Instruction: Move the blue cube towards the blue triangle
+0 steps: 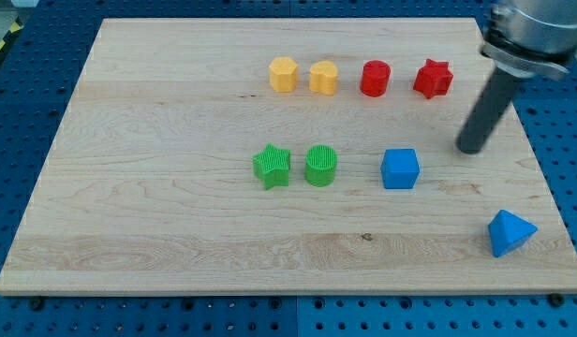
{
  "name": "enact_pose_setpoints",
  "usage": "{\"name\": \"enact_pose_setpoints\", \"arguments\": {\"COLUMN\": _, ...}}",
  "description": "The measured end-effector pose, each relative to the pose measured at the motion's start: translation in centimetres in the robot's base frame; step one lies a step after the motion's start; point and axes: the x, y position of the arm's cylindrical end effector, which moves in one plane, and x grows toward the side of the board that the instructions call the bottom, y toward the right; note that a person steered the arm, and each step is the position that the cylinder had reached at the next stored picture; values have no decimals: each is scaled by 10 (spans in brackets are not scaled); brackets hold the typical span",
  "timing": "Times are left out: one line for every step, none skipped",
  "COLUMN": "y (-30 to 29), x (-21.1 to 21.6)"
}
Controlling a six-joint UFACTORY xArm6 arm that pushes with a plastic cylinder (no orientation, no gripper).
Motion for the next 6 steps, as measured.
{"name": "enact_pose_setpoints", "arguments": {"y": -42, "x": -5}}
{"name": "enact_pose_setpoints", "arguments": {"y": -53, "x": 10}}
{"name": "enact_pose_setpoints", "arguments": {"y": -84, "x": 20}}
{"name": "enact_pose_setpoints", "arguments": {"y": -105, "x": 29}}
{"name": "enact_pose_setpoints", "arguments": {"y": -97, "x": 50}}
{"name": "enact_pose_setpoints", "arguments": {"y": -66, "x": 67}}
